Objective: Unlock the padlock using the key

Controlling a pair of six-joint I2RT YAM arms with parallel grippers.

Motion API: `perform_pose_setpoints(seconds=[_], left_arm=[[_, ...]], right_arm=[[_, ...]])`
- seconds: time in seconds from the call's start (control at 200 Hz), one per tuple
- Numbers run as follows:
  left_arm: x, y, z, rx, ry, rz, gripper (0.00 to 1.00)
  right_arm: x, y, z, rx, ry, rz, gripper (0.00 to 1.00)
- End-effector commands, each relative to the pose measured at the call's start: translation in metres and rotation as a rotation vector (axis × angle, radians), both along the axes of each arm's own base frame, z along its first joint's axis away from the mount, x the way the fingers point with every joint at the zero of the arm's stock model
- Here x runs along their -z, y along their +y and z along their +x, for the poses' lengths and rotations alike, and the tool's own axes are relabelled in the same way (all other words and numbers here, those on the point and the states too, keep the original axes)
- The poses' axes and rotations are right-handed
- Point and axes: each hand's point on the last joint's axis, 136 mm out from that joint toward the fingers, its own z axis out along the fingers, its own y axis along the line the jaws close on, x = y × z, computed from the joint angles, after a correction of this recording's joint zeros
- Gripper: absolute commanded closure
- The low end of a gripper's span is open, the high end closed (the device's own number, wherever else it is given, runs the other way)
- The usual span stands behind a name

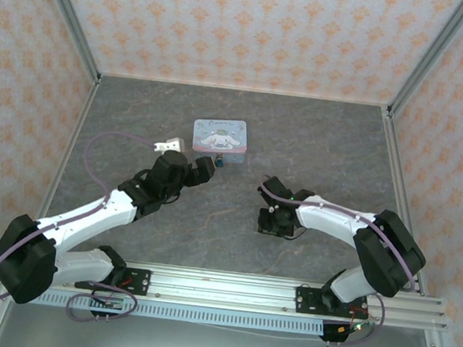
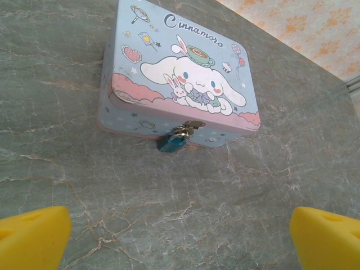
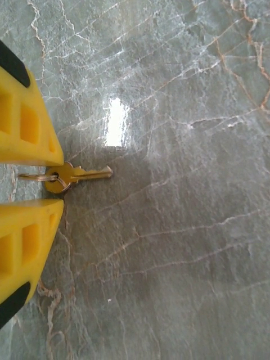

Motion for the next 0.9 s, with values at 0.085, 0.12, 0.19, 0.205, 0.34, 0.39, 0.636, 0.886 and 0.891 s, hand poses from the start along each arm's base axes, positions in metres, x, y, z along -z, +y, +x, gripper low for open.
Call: perform_pose_setpoints(seconds=[0.085, 0.12, 0.19, 0.205, 0.34, 0.39, 0.636, 0.886, 0.891], left_arm=[[-0.011, 0.006, 0.001, -0.041, -0.016, 0.006, 0.0], [-0.011, 0.006, 0.001, -0.04, -0.016, 0.01, 0.0], [-0.013, 0.008, 0.001, -0.045, -0.021, 0.022, 0.0], [-0.014, 0.008, 0.001, -0.045, -0.024, 0.024, 0.0], [-0.023, 0.009, 0.001, -0.041, -0.046, 0.025, 0.0], [-0.028, 0.009, 0.001, -0.04, -0.057, 0.019, 0.0], [-0.058, -0.001, -0.004, 0.015, -0.106, -0.058, 0.0], [-0.126, -0.053, -0.012, 0.267, -0.215, -0.278, 0.0], [-0.127, -0.055, -0.012, 0.274, -0.216, -0.284, 0.01]], right_arm=[[0.011, -0.005, -0.006, -0.011, 0.018, -0.047, 0.86], [0.01, -0.006, -0.005, -0.01, 0.012, -0.049, 0.89], [0.007, -0.006, -0.002, -0.007, -0.01, -0.044, 0.95], [0.006, -0.006, -0.002, -0.009, -0.015, -0.042, 0.96], [-0.007, -0.003, 0.006, -0.009, -0.088, -0.006, 1.0], [-0.015, -0.001, 0.011, -0.008, -0.13, 0.02, 1.0], [-0.081, 0.023, 0.036, 0.0, -0.4, 0.271, 1.0], [-0.195, 0.04, 0.049, -0.007, -0.766, 0.64, 1.0], [-0.197, 0.04, 0.049, -0.008, -0.774, 0.646, 1.0]])
